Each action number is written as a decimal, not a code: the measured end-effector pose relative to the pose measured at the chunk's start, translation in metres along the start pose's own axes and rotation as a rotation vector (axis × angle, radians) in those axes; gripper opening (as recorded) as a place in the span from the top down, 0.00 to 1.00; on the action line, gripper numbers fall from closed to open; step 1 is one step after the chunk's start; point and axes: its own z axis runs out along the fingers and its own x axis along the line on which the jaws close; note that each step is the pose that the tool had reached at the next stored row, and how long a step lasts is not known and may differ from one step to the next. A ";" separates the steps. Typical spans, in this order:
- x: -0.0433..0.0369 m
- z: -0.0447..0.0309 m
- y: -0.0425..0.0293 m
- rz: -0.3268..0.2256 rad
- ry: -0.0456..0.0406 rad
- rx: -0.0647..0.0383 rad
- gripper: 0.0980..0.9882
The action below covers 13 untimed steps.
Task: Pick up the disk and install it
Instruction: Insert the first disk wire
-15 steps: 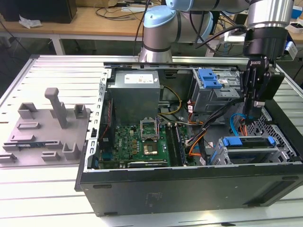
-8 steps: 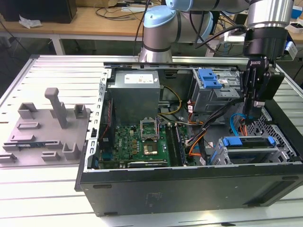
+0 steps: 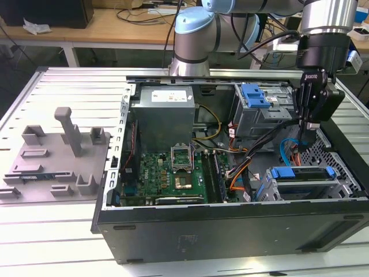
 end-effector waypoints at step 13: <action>0.0061 -0.0033 -0.0007 0.000 -0.0008 0.000 0.93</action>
